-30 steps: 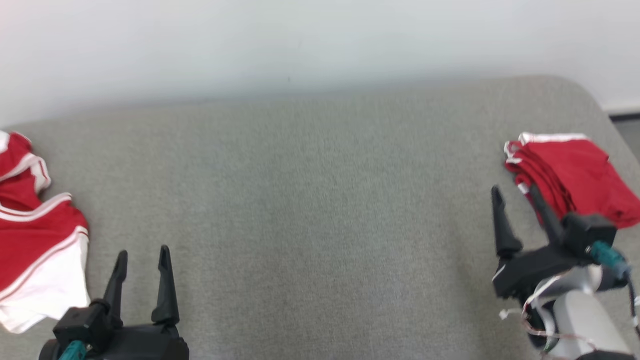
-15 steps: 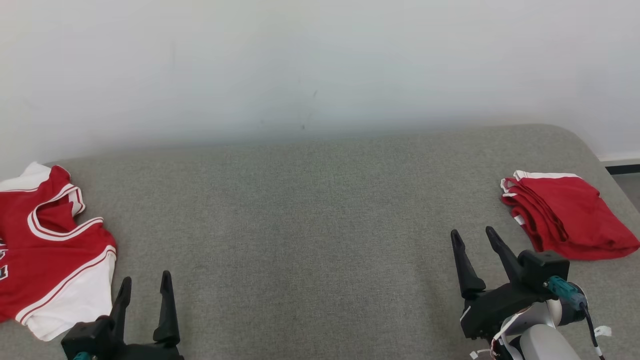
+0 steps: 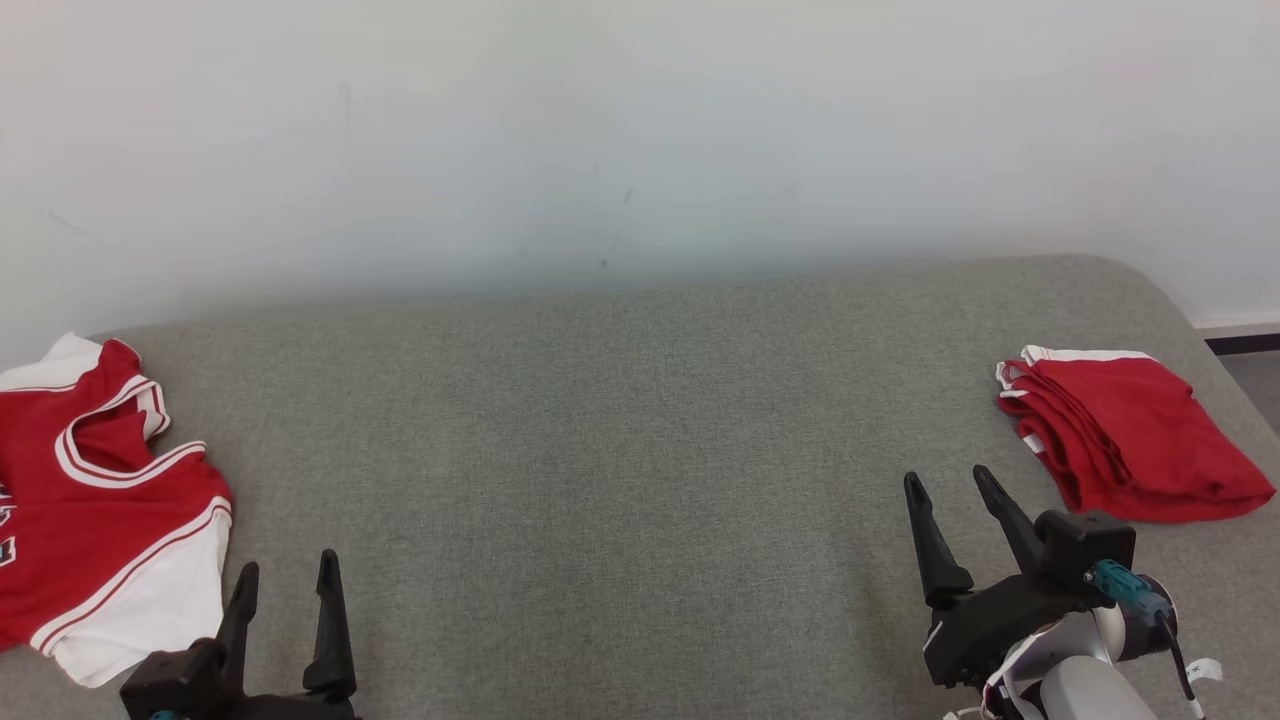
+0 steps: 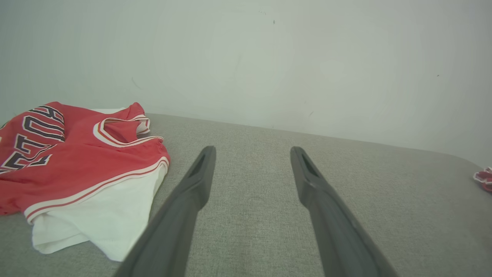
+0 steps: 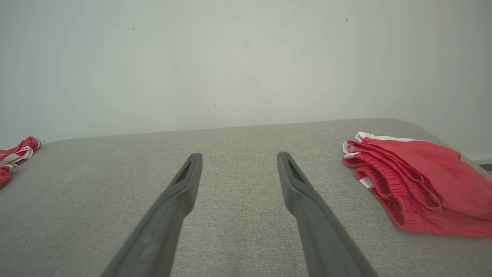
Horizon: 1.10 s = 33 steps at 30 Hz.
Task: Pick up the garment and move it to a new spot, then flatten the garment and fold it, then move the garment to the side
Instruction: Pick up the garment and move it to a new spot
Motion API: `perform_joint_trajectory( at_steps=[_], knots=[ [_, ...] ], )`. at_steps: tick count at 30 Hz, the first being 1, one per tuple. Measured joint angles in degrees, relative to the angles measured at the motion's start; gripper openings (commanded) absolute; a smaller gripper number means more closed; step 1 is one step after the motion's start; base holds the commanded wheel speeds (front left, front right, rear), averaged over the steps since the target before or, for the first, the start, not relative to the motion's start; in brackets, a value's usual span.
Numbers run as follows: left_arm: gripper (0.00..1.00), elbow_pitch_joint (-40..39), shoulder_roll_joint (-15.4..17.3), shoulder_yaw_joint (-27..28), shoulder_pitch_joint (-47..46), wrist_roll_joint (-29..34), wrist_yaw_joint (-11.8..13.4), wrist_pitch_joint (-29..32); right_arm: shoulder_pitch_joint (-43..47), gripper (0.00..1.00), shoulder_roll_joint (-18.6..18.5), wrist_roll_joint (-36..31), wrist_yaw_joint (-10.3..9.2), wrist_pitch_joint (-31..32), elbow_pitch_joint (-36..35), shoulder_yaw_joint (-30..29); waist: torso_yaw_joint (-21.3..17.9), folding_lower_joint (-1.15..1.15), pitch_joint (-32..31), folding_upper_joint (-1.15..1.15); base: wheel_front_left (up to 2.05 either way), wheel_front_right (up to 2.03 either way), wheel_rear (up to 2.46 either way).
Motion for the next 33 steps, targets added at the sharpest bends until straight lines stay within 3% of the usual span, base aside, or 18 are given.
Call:
perform_joint_trajectory(
  at_steps=[15, 33],
  knots=[
    [1.00, -0.48, -0.07, -0.87, 0.20, -0.08, 0.67, 0.00, 0.01, 1.00, 0.35, -0.65, 0.00, -0.34, 0.92, -0.14, 2.75, 0.00, 0.01, 0.00, 0.00, 0.00, 0.00],
    [1.00, -0.58, 0.11, 0.66, 2.25, 1.16, 1.04, 0.00, 1.19, 1.00, 1.68, 0.31, 0.00, -1.53, 1.85, 1.49, 16.82, 0.00, -0.68, 0.00, 0.00, 0.00, 0.00]
  ],
)
